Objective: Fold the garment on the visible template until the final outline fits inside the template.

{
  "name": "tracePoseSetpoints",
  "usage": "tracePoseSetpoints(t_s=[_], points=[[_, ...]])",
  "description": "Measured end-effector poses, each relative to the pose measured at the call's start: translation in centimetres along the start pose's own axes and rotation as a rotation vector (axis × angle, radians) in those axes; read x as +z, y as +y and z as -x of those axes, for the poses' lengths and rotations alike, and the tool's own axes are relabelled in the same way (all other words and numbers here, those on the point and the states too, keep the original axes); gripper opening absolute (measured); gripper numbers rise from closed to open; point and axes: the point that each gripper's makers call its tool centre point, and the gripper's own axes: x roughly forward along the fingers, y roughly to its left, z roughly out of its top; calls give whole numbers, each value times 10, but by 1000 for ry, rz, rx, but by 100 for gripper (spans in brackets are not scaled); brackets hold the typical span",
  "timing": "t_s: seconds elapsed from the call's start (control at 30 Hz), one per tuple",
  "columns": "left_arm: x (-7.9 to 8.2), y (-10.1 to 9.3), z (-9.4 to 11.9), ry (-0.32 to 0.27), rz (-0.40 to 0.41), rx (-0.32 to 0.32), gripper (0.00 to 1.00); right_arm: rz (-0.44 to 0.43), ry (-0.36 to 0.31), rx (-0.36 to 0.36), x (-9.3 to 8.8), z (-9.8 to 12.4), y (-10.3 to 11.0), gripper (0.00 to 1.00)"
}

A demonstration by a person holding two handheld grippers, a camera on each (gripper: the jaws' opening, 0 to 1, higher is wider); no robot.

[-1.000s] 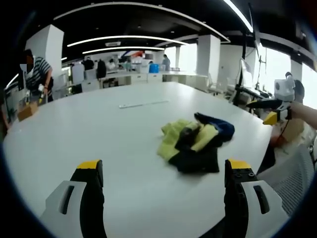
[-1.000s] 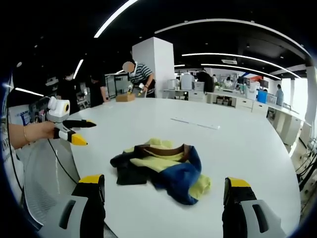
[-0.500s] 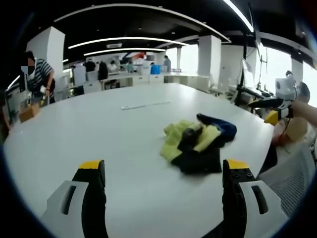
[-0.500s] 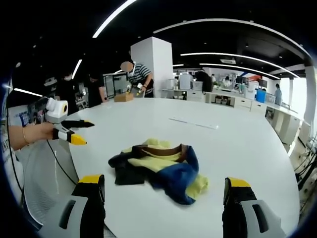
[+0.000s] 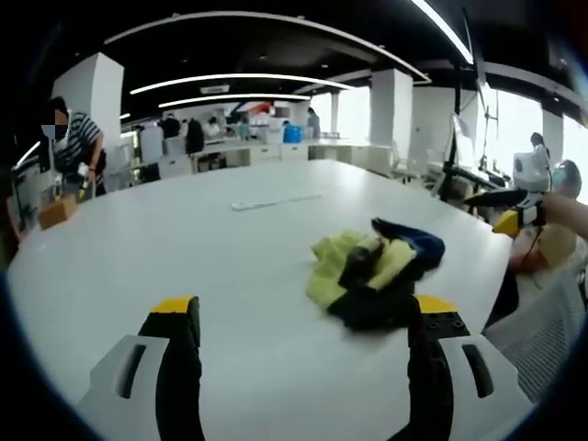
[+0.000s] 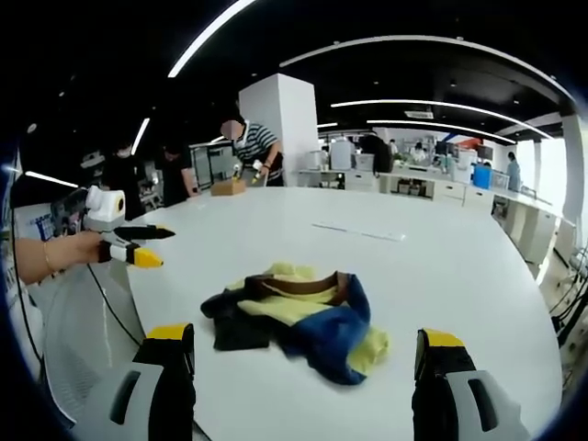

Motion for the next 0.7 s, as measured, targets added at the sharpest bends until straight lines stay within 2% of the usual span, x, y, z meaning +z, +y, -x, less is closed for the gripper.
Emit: tracePoseSetpoints(t_s=[0.27,0.4,0.7], points=[[0,-14,-11,-9,-14,-52,78,5,14,22,1,-16,3,91],[-4,-13,-20,0,-22,-83,73,-5,19,34,0,-26,3,86],[8,-39,-36,-48,46,-141,62,-13,27,19,0,-49,-12,66]])
